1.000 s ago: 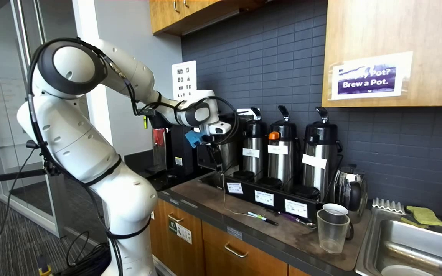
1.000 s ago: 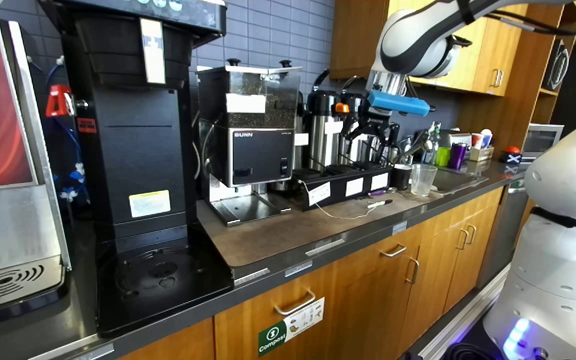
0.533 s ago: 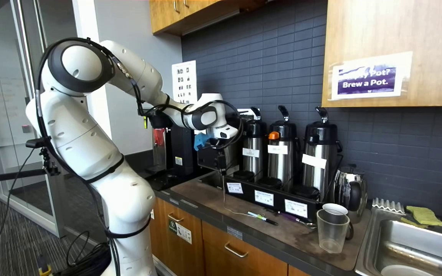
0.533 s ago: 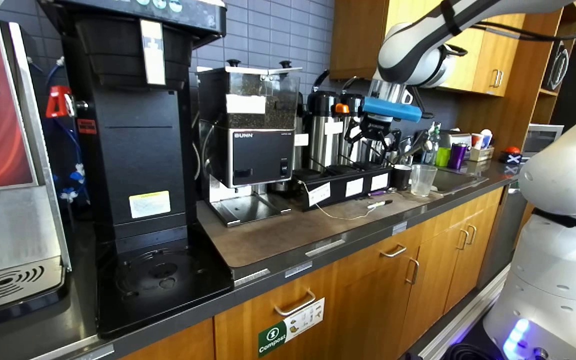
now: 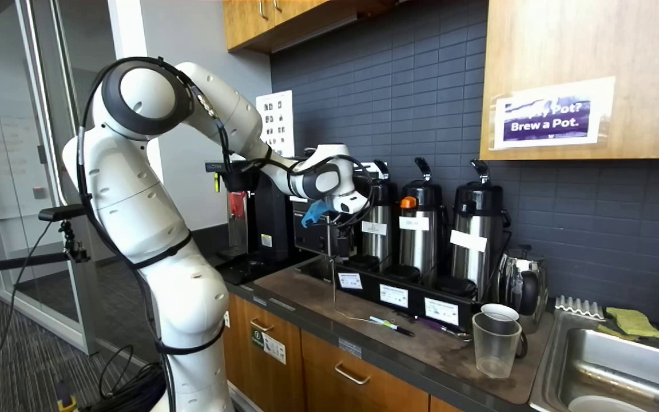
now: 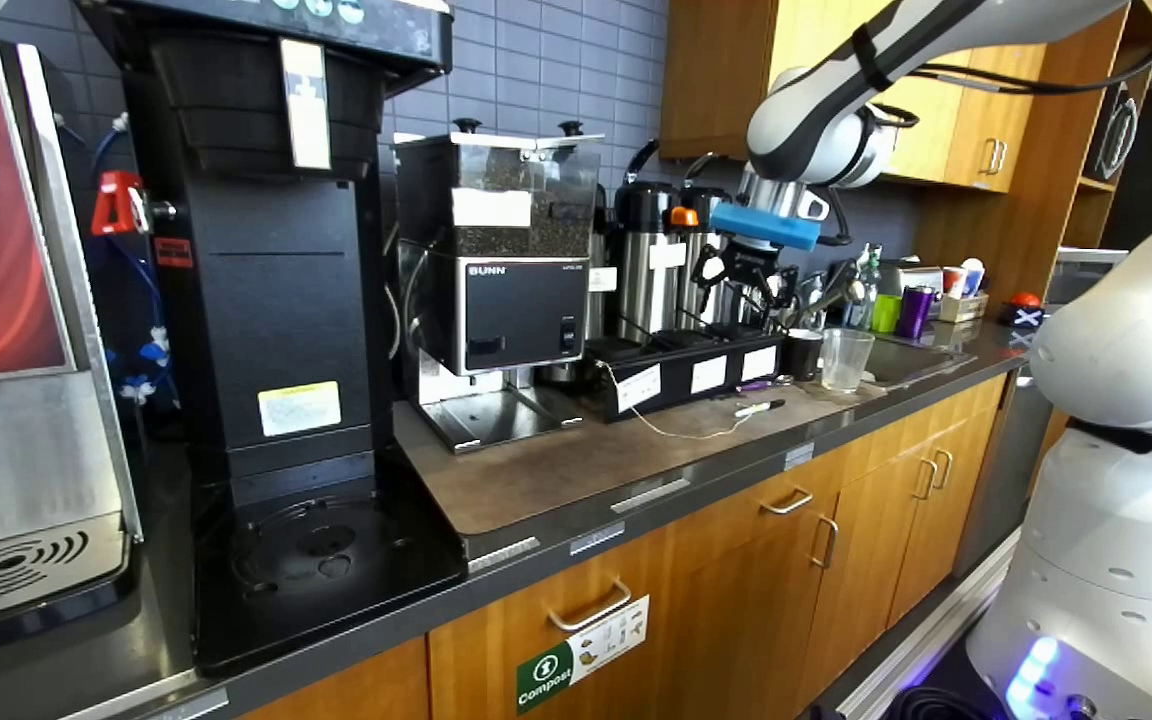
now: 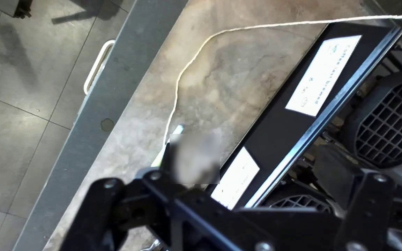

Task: Pick up the black marker from the counter and put it in the black bowl in the middle

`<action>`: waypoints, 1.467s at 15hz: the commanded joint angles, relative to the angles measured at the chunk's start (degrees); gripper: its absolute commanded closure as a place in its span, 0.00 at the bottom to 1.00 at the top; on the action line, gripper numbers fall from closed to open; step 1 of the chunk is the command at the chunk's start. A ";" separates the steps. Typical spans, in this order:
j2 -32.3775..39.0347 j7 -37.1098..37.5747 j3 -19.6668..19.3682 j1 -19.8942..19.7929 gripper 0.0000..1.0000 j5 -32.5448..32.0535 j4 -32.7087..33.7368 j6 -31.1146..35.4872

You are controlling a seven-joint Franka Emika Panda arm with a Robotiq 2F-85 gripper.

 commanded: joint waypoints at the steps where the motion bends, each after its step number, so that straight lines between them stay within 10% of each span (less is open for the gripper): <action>1: 3.84 4.44 -1.79 -0.59 0.00 -1.94 2.15 0.87; 22: 16.83 18.18 -10.51 -0.03 0.00 -4.16 3.26 9.15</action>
